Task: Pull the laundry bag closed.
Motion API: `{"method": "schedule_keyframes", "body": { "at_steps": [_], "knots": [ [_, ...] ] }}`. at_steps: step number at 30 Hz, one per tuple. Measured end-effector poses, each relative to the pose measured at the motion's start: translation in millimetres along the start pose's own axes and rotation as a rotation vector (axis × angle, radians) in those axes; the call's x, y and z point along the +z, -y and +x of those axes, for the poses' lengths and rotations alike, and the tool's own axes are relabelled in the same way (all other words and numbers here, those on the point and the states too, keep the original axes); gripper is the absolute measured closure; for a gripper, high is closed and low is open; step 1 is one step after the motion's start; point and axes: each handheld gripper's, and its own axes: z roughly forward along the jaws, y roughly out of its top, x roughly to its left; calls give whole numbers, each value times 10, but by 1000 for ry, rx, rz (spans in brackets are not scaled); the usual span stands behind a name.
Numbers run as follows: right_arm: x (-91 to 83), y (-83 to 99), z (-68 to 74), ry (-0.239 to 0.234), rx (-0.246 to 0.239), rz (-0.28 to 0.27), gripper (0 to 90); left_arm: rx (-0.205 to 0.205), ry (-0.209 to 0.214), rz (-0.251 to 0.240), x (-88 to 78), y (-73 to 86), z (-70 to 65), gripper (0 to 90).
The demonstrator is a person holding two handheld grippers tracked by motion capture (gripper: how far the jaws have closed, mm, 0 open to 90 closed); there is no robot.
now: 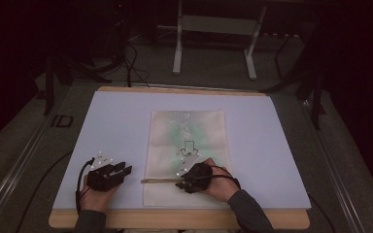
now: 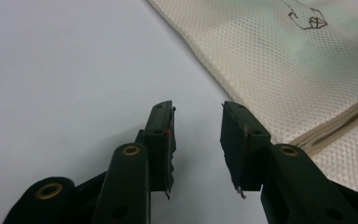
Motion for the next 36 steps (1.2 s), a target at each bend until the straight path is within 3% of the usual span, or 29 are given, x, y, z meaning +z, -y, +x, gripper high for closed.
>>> {"method": "schedule_keyframes", "body": {
  "at_steps": [14,36],
  "knots": [
    [139,-248,41,-27,-34,-1,658,0,-3,1,-8,4,19,633],
    [356,-404,109,-63,-11,-122,689,-7,-6,-15,-36,-1,42,623]
  ]
}}
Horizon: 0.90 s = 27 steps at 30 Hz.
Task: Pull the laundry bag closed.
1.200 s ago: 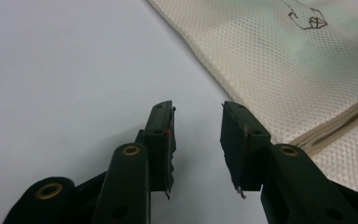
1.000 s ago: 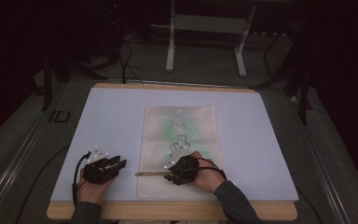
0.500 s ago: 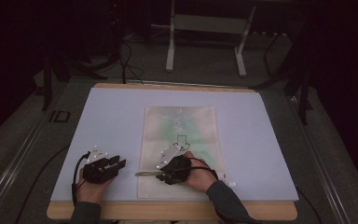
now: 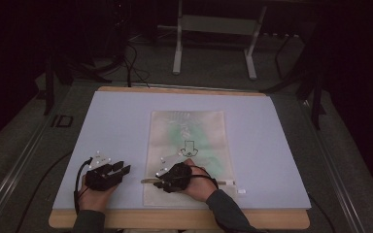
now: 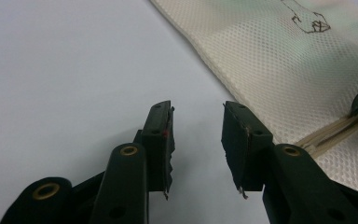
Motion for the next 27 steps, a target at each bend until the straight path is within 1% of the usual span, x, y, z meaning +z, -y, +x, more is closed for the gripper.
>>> {"method": "schedule_keyframes", "body": {
  "at_steps": [5,10,15,22,25,27],
  "knots": [
    [92,-49,12,-8,14,-15,710,-9,-4,-8,-17,3,19,623],
    [176,-125,21,-20,12,-39,750,-10,-4,-9,-25,2,30,622],
    [238,-168,23,-23,10,-47,765,-13,-4,-11,-32,2,39,622],
    [336,-233,-2,-25,26,-47,772,-15,-6,-12,-38,3,49,622],
    [377,-271,-13,-31,17,-44,784,-15,-7,-15,-39,3,48,622],
    [397,-290,-18,-30,23,-38,782,-17,-7,-16,-39,3,51,621]
  ]
}}
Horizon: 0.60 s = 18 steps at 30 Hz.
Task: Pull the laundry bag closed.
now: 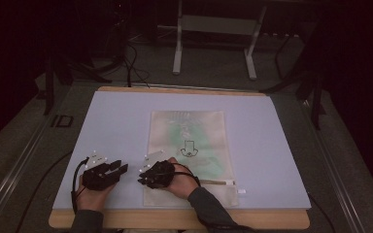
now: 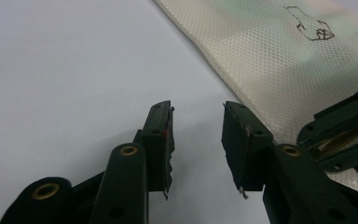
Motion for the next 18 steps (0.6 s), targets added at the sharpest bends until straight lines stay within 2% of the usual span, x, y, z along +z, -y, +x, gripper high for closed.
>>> {"method": "schedule_keyframes", "body": {
  "at_steps": [13,15,18],
  "knots": [
    [115,1,-46,-7,17,38,747,2,-1,3,6,1,0,618],
    [141,-11,-41,2,4,55,748,-1,-1,0,6,2,0,618],
    [175,-34,-33,4,12,70,762,0,-1,0,1,1,2,618]
  ]
}}
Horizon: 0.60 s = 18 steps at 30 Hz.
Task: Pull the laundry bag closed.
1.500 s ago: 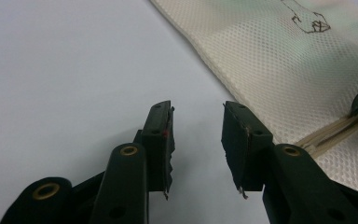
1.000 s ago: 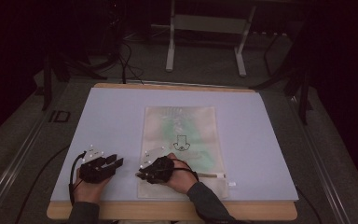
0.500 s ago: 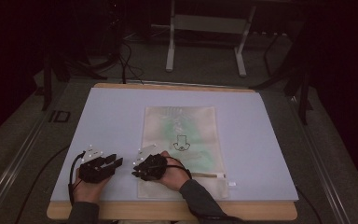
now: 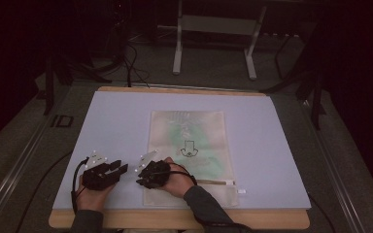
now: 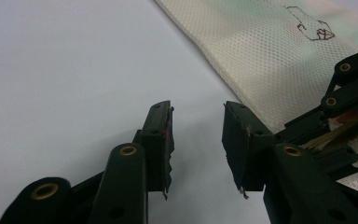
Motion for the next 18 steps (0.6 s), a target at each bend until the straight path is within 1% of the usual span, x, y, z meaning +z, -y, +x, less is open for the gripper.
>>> {"method": "schedule_keyframes", "body": {
  "at_steps": [3,6,11,16,18],
  "knots": [
    [7,-15,3,3,-2,3,804,0,0,-1,-2,-1,4,618],
    [3,-13,13,5,-3,1,807,-3,-2,-3,-4,-1,5,617],
    [-24,8,9,4,7,-23,807,-5,-2,-3,-4,0,7,617],
    [-74,3,13,9,7,-53,804,-4,-2,-2,-5,0,10,617],
    [-97,1,9,3,14,-67,804,-5,-1,-3,-6,0,11,617]
  ]
}}
